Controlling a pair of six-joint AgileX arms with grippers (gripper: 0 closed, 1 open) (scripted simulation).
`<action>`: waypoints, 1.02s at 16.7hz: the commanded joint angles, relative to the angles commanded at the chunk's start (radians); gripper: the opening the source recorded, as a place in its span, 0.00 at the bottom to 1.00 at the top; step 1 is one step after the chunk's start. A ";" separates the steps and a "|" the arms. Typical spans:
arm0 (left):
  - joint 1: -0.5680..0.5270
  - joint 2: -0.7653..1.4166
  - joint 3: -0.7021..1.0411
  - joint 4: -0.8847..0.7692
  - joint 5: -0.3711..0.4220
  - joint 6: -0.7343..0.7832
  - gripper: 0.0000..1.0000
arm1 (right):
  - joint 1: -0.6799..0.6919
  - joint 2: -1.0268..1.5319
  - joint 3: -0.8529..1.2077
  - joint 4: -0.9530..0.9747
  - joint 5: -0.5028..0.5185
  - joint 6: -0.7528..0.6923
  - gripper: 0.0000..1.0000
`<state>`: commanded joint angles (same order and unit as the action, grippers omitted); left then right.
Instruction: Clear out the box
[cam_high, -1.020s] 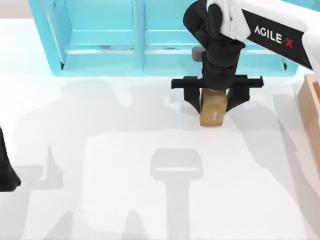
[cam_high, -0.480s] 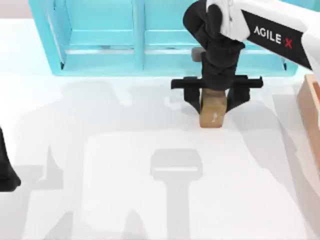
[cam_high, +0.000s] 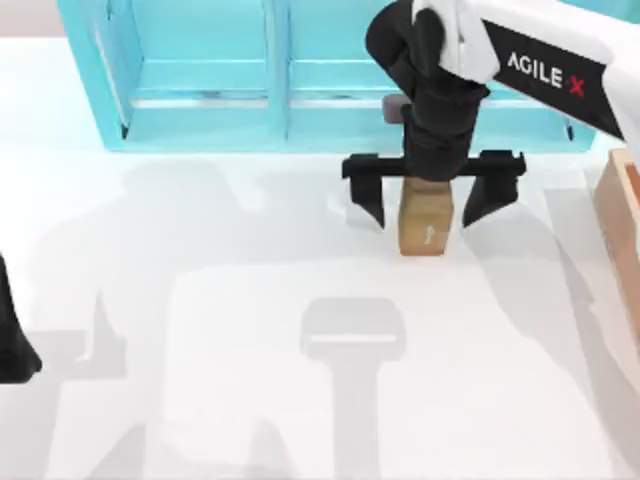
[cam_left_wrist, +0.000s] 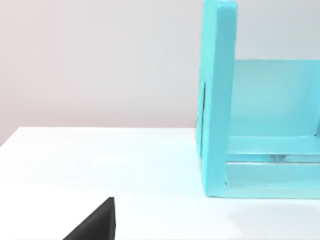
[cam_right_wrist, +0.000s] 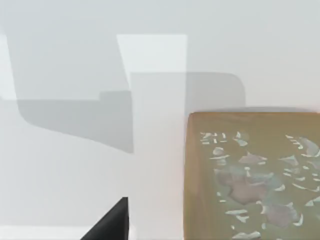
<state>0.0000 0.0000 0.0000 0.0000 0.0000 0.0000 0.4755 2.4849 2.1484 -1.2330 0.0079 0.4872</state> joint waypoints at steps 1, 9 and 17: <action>0.000 0.000 0.000 0.000 0.000 0.000 1.00 | 0.000 0.000 0.000 0.000 0.000 0.000 1.00; 0.000 0.000 0.000 0.000 0.000 0.000 1.00 | -0.001 0.013 0.073 -0.070 0.000 0.000 1.00; 0.000 0.000 0.000 0.000 0.000 0.000 1.00 | -0.004 0.047 0.401 -0.354 0.000 -0.001 1.00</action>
<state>0.0000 0.0000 0.0000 0.0000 0.0000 0.0000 0.4715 2.5318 2.5498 -1.5869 0.0082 0.4858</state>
